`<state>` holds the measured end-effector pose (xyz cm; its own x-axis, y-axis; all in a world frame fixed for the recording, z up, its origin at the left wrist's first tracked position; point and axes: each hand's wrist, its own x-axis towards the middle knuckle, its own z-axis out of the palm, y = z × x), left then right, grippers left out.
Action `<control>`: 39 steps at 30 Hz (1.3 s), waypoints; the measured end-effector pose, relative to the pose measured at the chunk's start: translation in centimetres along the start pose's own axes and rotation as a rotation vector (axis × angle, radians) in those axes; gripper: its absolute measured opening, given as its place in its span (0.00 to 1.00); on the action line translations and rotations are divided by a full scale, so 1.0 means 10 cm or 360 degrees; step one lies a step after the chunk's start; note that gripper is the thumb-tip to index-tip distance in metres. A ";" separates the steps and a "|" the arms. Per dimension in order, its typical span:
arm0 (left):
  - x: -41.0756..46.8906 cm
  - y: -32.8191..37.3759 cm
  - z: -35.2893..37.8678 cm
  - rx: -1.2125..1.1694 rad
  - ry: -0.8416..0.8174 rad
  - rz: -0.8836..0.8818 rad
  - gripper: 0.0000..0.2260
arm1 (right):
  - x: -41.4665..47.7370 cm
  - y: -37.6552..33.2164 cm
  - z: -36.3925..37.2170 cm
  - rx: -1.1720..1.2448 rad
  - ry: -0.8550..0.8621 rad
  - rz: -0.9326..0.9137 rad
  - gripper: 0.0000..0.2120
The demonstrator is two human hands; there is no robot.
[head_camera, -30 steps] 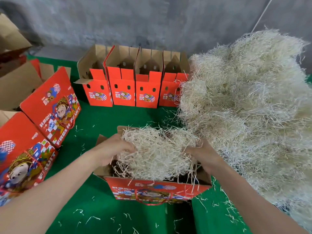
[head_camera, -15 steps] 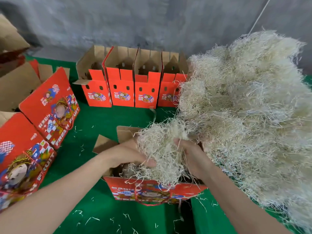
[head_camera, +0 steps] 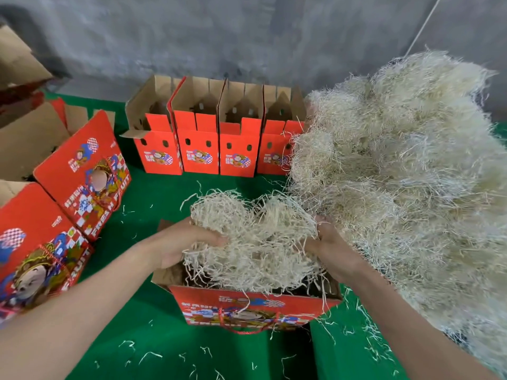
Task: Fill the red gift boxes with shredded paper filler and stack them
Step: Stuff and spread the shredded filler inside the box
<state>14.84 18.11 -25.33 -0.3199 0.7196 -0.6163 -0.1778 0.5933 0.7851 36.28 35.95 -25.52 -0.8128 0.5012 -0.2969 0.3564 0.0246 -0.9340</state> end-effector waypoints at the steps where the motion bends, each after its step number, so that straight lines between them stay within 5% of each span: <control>1: -0.02 0.01 0.04 -0.0049 -0.0052 -0.0026 0.23 | 0.00 -0.03 0.03 0.0057 -0.0109 -0.0017 0.26; 4: 0.03 -0.01 0.14 0.0040 -0.0235 -0.0082 0.28 | 0.02 -0.04 0.19 -0.0074 -0.0445 -0.0049 0.36; 7: 0.04 -0.03 0.24 0.0776 -0.0569 -0.0316 0.45 | 0.06 0.00 0.33 -0.0256 -0.0667 -0.0056 0.49; 8: 0.06 -0.05 0.25 0.0967 -0.0606 -0.0381 0.44 | 0.06 0.00 0.35 -0.0332 -0.0728 -0.0060 0.50; 11: 0.09 -0.11 0.20 0.1020 -0.0434 -0.0337 0.37 | 0.04 -0.01 0.28 -0.0561 -0.0678 -0.0058 0.44; 16: 0.09 -0.06 -0.05 0.0533 -0.0145 -0.0177 0.17 | 0.01 -0.04 -0.05 -0.0529 -0.0404 -0.0007 0.27; 19: 0.03 -0.02 -0.14 0.0511 -0.0153 -0.0154 0.16 | -0.02 -0.06 -0.16 -0.0820 -0.0268 0.0015 0.13; 23: 0.01 -0.04 -0.29 0.0481 -0.0083 -0.0148 0.42 | -0.06 -0.06 -0.20 -0.0889 -0.0068 0.0083 0.10; 27: 0.02 -0.05 -0.24 0.0125 0.0079 -0.0130 0.63 | -0.06 -0.13 -0.12 -0.0213 0.0065 0.0105 0.19; 28: 0.04 -0.05 -0.22 0.0060 0.0067 -0.0130 0.58 | -0.06 -0.14 -0.08 -0.0071 0.0065 0.0161 0.25; 31: -0.02 0.04 -0.05 0.0089 -0.0059 -0.0126 0.18 | -0.08 -0.17 0.06 0.0155 -0.0072 0.0291 0.35; 33: -0.02 0.05 -0.02 0.0233 -0.0087 -0.0073 0.32 | -0.11 -0.16 0.06 0.0195 -0.0143 0.0431 0.43; 35: 0.00 0.05 -0.02 0.0259 -0.0054 -0.0080 0.45 | -0.13 -0.17 0.02 0.0179 -0.0230 0.0450 0.38; 39: 0.09 0.03 0.17 0.0177 -0.0036 -0.0088 0.28 | -0.02 -0.17 0.26 -0.0269 -0.0225 0.0200 0.25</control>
<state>16.09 19.55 -25.75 -0.2913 0.6917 -0.6608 -0.0897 0.6680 0.7388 34.59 33.59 -24.38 -0.8094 0.3836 -0.4446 0.5210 0.1199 -0.8451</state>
